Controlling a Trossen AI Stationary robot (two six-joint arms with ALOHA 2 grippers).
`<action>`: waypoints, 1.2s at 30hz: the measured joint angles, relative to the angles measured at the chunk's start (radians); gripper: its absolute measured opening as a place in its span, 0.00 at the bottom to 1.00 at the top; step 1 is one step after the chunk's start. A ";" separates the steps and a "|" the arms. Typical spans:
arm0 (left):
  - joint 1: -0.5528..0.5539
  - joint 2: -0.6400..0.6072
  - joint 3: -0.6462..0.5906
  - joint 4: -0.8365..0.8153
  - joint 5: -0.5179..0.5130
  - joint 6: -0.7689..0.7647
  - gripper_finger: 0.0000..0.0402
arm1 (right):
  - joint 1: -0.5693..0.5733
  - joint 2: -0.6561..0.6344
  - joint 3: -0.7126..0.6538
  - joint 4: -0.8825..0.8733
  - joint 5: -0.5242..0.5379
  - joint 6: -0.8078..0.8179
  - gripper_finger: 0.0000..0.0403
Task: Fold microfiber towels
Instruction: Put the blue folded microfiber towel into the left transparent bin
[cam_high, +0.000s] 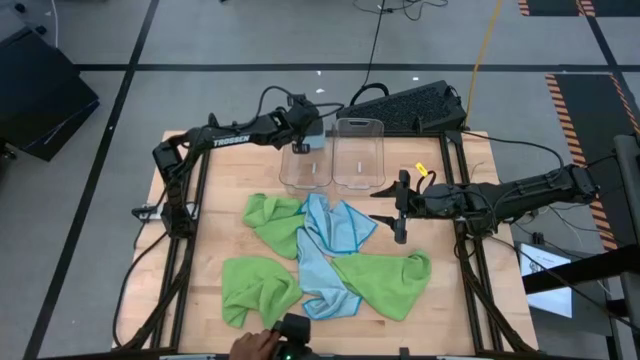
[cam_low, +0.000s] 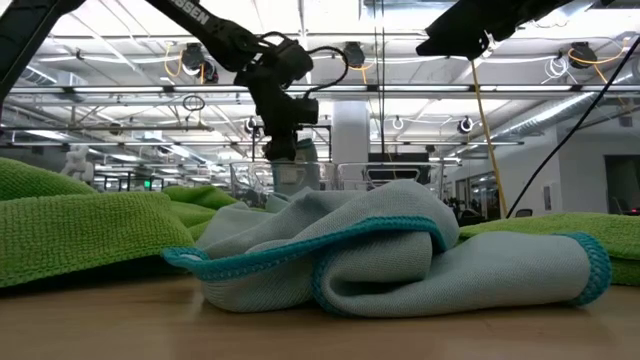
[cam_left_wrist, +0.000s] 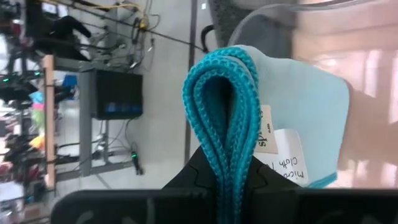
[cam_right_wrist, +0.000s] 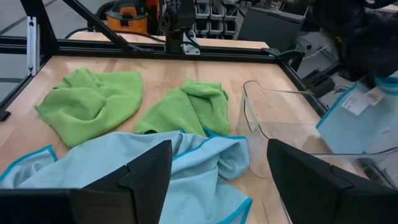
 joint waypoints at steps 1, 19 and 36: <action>-0.004 0.000 -0.009 0.001 0.005 -0.003 0.03 | 0.000 0.000 0.000 0.000 0.000 0.000 0.63; -0.129 0.002 -0.081 -0.099 -0.005 -0.017 0.04 | 0.000 0.000 0.000 0.000 0.000 0.001 0.63; -0.198 -0.022 -0.080 -0.247 0.085 -0.103 0.04 | 0.000 0.000 0.000 0.000 0.000 -0.003 0.63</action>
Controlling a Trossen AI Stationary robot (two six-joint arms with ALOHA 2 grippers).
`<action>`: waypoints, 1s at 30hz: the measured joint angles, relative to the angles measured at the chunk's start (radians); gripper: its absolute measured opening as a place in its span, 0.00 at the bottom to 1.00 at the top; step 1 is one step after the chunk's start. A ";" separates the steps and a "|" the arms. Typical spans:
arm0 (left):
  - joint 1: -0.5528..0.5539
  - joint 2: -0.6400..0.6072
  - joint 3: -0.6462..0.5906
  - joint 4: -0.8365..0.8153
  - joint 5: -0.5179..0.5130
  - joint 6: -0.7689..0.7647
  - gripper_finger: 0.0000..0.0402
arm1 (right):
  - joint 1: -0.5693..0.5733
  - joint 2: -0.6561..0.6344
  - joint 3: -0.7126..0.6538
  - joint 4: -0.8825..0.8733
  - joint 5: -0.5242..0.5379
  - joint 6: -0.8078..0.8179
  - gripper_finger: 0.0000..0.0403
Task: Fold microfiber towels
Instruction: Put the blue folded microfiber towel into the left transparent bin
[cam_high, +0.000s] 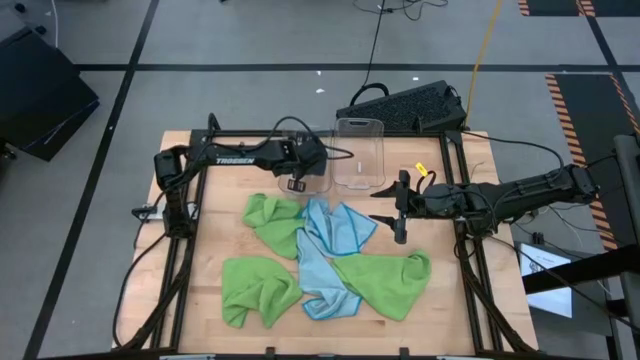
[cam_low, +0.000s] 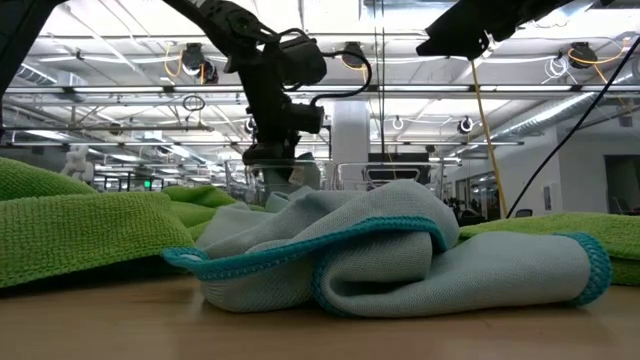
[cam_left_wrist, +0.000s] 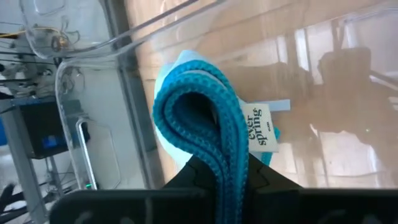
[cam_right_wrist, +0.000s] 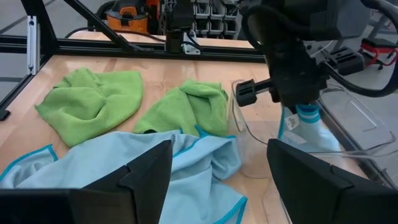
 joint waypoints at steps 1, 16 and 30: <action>0.000 0.000 0.000 -0.003 0.000 -0.003 0.04 | 0.000 0.000 0.000 0.000 0.000 0.000 0.63; 0.001 -0.007 0.002 -0.005 0.001 -0.004 0.26 | 0.000 0.000 0.000 0.000 0.000 -0.001 0.63; 0.026 -0.083 0.004 -0.039 0.239 -0.074 0.29 | -0.002 0.000 0.000 0.008 0.000 -0.012 0.63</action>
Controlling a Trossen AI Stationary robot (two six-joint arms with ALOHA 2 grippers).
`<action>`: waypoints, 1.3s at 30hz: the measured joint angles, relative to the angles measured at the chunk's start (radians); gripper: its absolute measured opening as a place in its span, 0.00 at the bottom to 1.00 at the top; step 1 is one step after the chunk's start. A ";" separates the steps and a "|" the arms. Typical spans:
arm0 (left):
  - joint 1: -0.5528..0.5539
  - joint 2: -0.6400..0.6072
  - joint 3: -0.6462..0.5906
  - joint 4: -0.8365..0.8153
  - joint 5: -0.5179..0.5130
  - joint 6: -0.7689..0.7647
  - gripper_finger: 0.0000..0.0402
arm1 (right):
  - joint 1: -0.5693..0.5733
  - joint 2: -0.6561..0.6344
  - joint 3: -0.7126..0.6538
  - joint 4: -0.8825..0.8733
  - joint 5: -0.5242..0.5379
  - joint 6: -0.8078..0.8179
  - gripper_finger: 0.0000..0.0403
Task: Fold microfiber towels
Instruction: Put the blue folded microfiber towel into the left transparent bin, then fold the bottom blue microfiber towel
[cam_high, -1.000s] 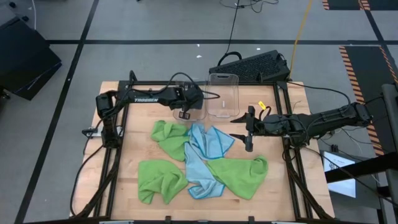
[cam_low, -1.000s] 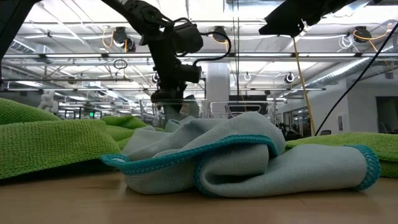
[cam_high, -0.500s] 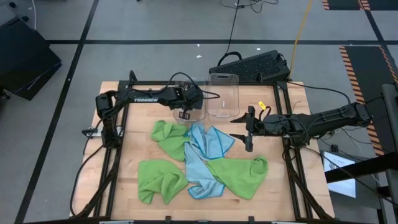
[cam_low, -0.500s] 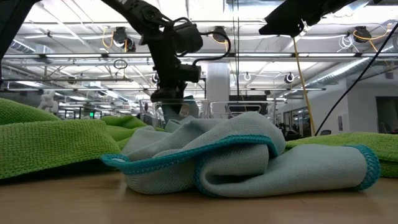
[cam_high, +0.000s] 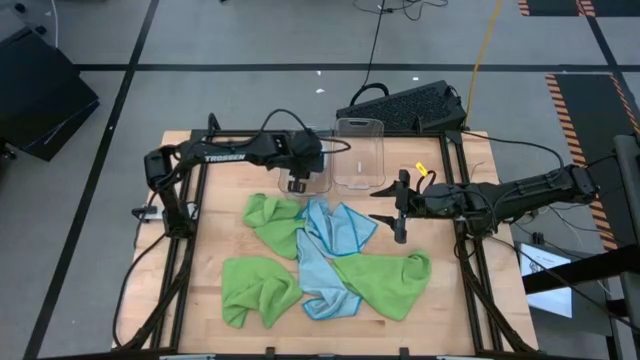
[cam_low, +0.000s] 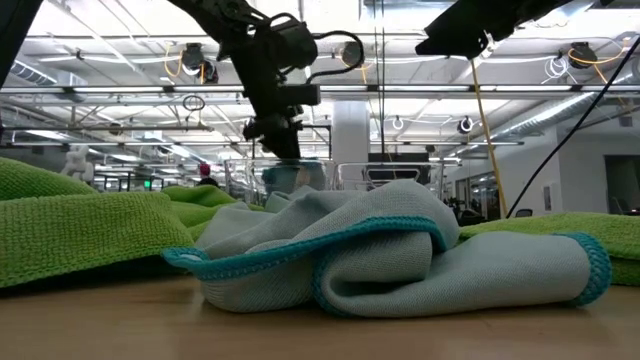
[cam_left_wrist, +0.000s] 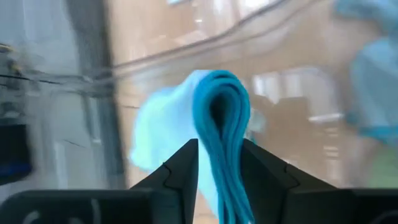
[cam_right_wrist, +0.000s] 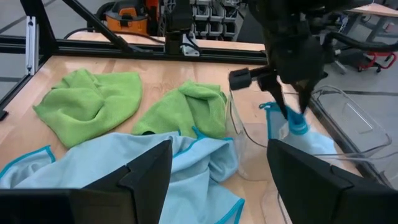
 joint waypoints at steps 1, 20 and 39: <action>0.003 -0.003 0.000 -0.003 0.018 -0.013 0.28 | 0.000 0.000 0.000 0.000 0.000 0.000 0.63; 0.070 0.007 0.001 0.095 0.148 -0.231 0.25 | 0.000 0.000 0.000 0.000 0.000 0.001 0.63; 0.196 0.200 0.000 0.152 0.029 -0.278 0.25 | 0.000 0.000 0.000 -0.001 0.002 0.000 0.63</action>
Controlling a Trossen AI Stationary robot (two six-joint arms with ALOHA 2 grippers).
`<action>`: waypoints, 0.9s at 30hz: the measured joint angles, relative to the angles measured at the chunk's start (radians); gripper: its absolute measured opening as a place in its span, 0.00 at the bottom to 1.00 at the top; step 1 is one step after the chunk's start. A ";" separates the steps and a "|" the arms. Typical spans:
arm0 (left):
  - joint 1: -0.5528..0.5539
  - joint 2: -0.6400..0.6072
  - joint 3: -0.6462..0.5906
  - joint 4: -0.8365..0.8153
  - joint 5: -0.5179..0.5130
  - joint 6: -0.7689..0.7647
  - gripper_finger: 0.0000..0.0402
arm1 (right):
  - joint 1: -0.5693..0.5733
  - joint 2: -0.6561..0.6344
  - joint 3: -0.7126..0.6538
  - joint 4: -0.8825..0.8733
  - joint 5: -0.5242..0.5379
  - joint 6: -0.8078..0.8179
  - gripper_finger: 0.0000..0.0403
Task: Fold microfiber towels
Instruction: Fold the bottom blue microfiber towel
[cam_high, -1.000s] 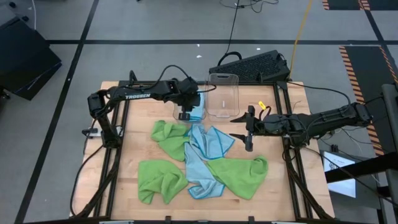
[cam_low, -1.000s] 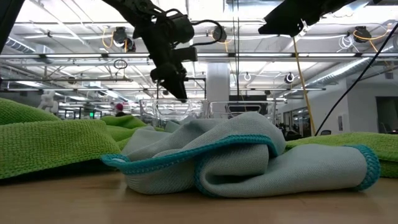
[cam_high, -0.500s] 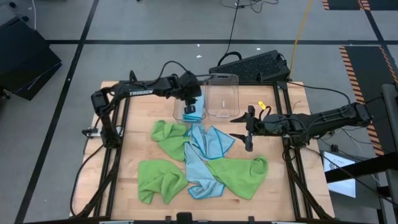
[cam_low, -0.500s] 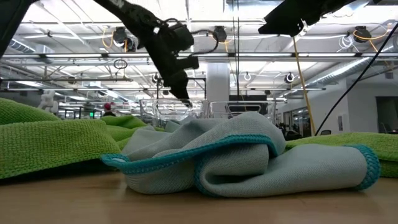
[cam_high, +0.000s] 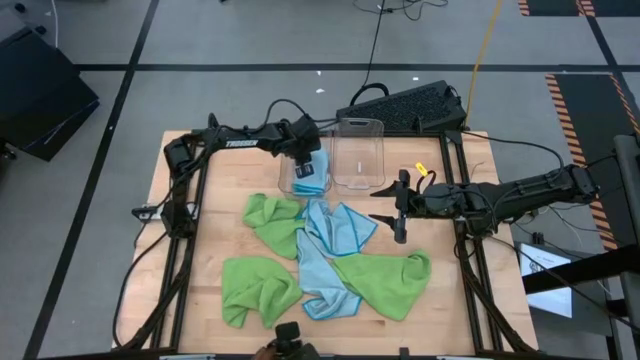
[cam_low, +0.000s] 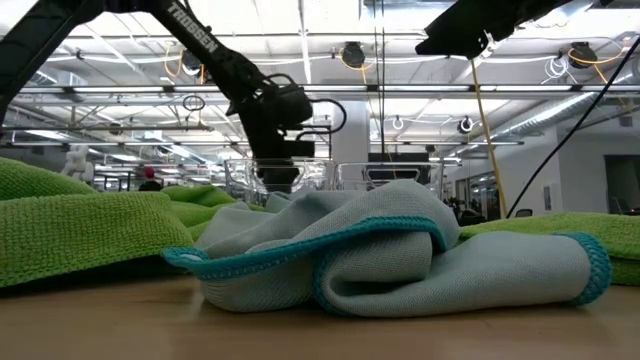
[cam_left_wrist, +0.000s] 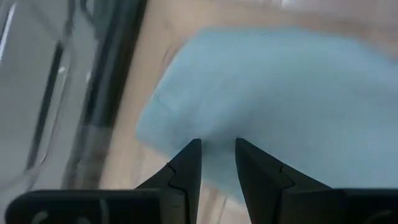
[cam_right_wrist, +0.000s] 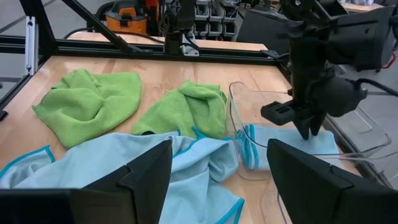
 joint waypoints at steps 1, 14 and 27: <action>0.001 0.000 0.000 -0.009 -0.027 -0.002 0.25 | -0.001 0.000 0.000 0.000 0.000 0.000 0.63; -0.001 -0.124 0.001 0.025 -0.023 -0.054 0.25 | -0.006 0.000 0.000 0.000 0.002 0.011 0.63; 0.000 -0.040 0.000 0.079 -0.009 -0.226 0.10 | -0.006 0.000 0.000 0.000 0.002 0.015 0.63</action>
